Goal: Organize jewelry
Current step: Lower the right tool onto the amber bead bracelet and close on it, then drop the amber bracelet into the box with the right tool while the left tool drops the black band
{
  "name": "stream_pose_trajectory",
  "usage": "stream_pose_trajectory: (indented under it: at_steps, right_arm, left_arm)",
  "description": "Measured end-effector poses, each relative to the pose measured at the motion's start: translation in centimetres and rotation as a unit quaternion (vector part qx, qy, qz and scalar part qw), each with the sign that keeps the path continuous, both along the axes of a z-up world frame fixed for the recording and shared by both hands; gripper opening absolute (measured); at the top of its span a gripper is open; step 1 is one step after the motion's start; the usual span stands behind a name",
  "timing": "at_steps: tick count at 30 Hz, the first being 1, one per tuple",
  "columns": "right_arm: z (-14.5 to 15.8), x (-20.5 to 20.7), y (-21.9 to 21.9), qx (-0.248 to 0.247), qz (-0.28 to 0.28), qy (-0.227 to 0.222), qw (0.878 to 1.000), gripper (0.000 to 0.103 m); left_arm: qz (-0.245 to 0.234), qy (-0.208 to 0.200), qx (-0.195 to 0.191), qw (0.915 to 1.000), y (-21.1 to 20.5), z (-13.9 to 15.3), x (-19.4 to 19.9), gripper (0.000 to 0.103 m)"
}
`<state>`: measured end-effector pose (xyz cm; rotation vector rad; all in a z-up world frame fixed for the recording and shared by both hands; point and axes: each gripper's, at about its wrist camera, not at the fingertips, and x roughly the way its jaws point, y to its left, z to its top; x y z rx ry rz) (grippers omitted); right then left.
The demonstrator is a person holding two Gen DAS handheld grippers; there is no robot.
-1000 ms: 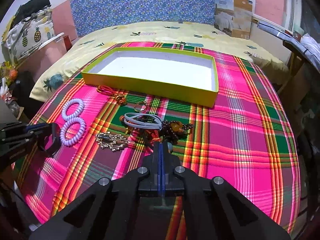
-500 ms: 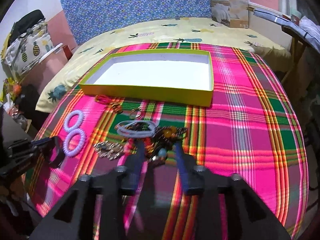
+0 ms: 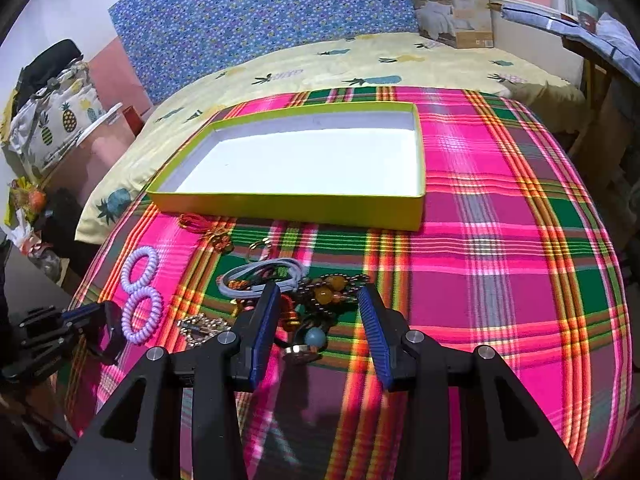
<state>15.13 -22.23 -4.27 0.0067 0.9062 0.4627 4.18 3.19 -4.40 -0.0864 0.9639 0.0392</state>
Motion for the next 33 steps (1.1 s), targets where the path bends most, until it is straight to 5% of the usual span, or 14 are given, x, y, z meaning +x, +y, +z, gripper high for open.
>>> stream_pose_trajectory:
  at_steps: [6, 13, 33]
  right_arm:
    - [-0.7, 0.9, 0.5, -0.010, -0.001, 0.008, 1.000, 0.041]
    - [-0.7, 1.0, 0.9, -0.022, 0.004, 0.003, 1.000, 0.025]
    - [3.7, -3.3, -2.9, 0.029, -0.016, -0.043, 0.999, 0.023]
  left_arm:
    - [0.000, 0.000, 0.000, 1.0000, 0.0, 0.0, 0.0, 0.010]
    - [0.000, -0.001, -0.002, 1.0000, -0.1, 0.0, 0.0, 0.009]
    - [-0.029, -0.049, -0.029, 0.9979, -0.9, 3.5, -2.6, 0.007]
